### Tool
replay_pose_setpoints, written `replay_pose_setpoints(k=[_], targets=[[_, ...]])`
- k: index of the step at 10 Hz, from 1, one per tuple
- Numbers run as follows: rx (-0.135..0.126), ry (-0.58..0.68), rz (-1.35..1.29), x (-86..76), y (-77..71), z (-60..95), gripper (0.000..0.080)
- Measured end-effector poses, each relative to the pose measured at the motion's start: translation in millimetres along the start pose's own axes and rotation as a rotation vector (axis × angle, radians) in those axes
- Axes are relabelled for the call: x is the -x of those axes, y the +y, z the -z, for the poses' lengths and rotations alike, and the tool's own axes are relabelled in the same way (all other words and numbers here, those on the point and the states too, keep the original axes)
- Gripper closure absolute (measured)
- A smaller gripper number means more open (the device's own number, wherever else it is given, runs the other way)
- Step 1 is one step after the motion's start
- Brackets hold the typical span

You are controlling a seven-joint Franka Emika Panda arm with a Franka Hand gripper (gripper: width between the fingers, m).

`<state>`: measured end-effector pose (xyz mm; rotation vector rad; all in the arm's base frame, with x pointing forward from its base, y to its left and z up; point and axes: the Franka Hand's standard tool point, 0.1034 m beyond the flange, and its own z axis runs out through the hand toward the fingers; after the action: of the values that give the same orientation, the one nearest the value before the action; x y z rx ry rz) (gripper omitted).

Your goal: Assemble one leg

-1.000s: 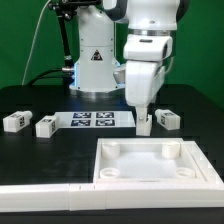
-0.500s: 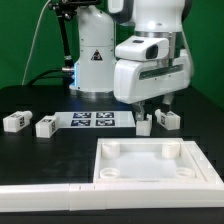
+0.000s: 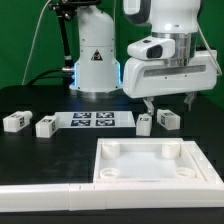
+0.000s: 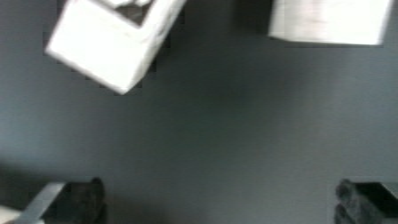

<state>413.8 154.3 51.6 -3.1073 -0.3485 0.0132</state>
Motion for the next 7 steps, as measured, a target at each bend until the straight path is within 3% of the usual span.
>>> replay_pose_setpoints(k=[5,7], targets=[[0.008,-0.049,0.013,1.6,3.0,-1.0,0.015],[0.02,-0.216,0.086,10.3,1.6,-7.3,0.015]])
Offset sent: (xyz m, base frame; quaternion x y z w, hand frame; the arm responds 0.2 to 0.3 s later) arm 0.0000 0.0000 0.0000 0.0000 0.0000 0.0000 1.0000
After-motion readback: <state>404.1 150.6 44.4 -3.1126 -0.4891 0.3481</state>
